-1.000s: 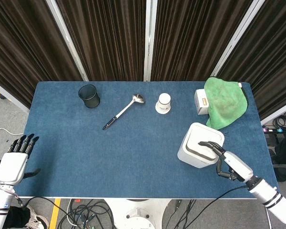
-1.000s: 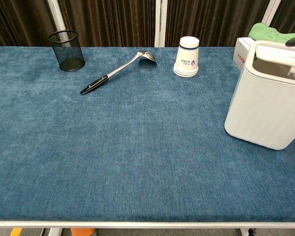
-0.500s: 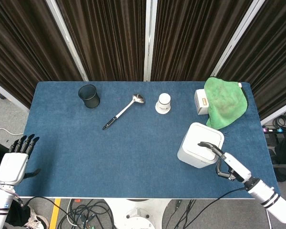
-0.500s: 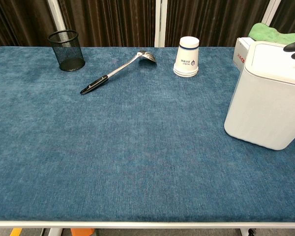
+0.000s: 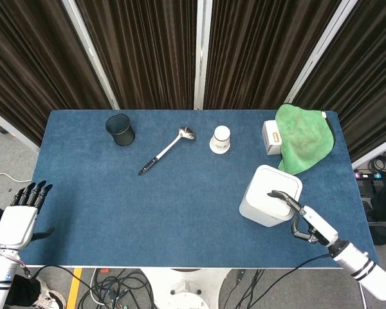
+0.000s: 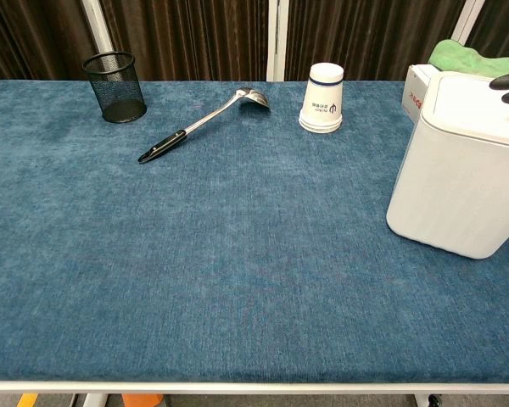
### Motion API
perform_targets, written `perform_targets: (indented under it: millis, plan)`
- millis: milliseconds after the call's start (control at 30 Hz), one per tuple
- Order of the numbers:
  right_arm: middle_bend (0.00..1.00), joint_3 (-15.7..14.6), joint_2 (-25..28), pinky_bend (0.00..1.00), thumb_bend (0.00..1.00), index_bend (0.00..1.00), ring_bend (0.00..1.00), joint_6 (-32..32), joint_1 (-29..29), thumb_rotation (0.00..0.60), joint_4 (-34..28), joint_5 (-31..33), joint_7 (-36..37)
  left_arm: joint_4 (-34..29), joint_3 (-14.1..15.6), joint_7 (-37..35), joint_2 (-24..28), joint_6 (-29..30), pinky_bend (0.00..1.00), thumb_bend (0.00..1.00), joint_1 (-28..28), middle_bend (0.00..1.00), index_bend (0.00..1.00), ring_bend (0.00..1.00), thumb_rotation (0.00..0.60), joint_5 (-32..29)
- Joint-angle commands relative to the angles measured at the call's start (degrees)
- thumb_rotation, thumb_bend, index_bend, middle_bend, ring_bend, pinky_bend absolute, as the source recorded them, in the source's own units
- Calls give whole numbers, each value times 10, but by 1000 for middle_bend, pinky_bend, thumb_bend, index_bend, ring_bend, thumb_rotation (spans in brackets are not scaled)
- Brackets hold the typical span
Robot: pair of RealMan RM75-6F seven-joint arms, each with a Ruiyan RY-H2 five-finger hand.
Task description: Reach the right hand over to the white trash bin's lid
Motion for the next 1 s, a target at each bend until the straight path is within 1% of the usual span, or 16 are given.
perform_targets:
  millis: [33,233,300,367,400,433,467,500,533,567,600,633,700,767,867,1000]
  plan:
    - [79,5,7,10,1000,0,0,31,-13,600,-7,-2,-37,0,0,1,0,0,122,0,0,49,78,0,600,1]
    - [79,15,17,10,1000,0,0,81,-50,600,-20,9,-139,-2,-1,2,1,2,123,0,0,49,78,0,600,1]
    - [79,22,17,10,1000,0,0,98,-69,600,-19,22,-190,-3,-1,2,1,4,123,0,1,49,78,0,600,2]
    - [79,33,9,6,1000,0,0,110,-96,600,-11,50,-283,-4,0,2,0,5,122,0,2,49,78,0,600,1]
    - [76,40,4,3,1000,0,0,111,-110,600,-8,70,-341,-5,0,2,1,6,123,0,3,49,78,0,600,0]
    - [67,49,-4,0,988,0,0,111,-130,600,-5,100,-431,-6,0,1,1,6,123,0,4,49,78,0,600,0]
    - [55,56,-11,0,942,0,0,111,-145,600,-4,125,-502,-6,0,1,1,7,123,0,4,49,78,0,600,0]
    - [37,65,-21,0,852,0,0,112,-159,600,-4,155,-575,-6,1,0,1,7,123,0,5,49,78,0,600,0]
    - [18,79,-38,0,690,0,0,116,-177,600,-3,198,-667,-5,1,-2,1,7,123,0,6,49,78,0,600,0]
    - [9,90,-51,0,574,0,0,119,-187,600,-1,227,-722,-4,2,-5,0,7,123,0,6,49,78,0,600,-1]
    - [1,98,-64,0,428,0,0,120,-194,600,2,250,-758,-3,2,-8,0,6,123,0,6,49,78,0,600,-1]
    - [0,108,-78,0,333,0,0,118,-201,600,8,277,-785,-1,3,-11,1,6,123,0,7,49,78,0,600,0]
    - [0,120,-94,0,252,0,0,115,-209,600,19,305,-800,0,3,-16,1,6,123,0,7,49,78,0,600,1]
    - [0,127,-108,0,219,0,0,113,-216,600,35,321,-807,2,3,-20,2,8,123,0,8,49,78,0,600,2]
    - [0,131,-120,0,209,0,0,109,-225,600,51,329,-798,6,1,-26,1,11,122,0,9,49,78,0,600,3]
    - [0,133,-124,0,199,0,0,106,-232,600,61,323,-784,13,2,-32,-2,16,122,0,10,49,78,0,600,9]
